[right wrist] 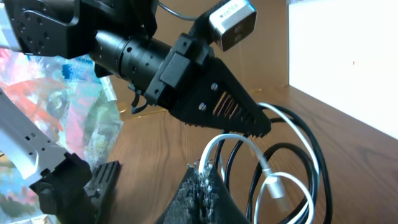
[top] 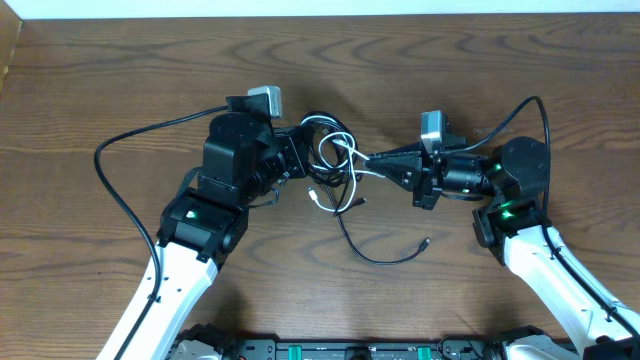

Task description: Untangle cables

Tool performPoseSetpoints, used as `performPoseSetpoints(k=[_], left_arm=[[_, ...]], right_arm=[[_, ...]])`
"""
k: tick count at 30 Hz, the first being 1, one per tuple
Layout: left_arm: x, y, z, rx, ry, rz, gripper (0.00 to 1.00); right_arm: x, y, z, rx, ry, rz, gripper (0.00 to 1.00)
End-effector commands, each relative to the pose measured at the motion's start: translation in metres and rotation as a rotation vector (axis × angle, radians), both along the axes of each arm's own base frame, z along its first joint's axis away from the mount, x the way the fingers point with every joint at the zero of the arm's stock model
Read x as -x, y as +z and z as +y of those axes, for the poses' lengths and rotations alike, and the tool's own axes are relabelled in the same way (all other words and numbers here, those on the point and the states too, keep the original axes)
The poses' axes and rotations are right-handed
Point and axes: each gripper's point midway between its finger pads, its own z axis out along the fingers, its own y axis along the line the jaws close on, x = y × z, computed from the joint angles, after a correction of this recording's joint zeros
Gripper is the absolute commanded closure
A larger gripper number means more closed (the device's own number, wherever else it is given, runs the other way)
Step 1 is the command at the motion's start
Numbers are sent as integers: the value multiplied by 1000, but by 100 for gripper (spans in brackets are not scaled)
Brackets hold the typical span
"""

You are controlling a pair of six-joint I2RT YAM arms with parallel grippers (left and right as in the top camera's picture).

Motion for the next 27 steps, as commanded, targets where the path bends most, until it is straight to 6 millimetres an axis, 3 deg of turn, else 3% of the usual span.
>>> performPoseSetpoints(k=[1,4,10,16,21,27], left_arm=[[-2,4,3,-25,5,-20,92],[-5,-1,13,-60,57,-12,93],[-6,0,14,-61,66,-16,93],[-6,10,5,-21,25,-47,93],[-5,34,-14,48,-82,-136,92],[-2,61,-29,118,-170,-230,93]], right_arm=[[-7,10,-3,-24,-48,2,99],[-20,12,-12,-38,-114,29,99],[-43,11,-34,-62,-230,111,99],[-69,-26,-47,-15,-383,315,99],[-67,-57,-49,67,-401,411,99],[-60,-72,-48,104,-384,469,99]])
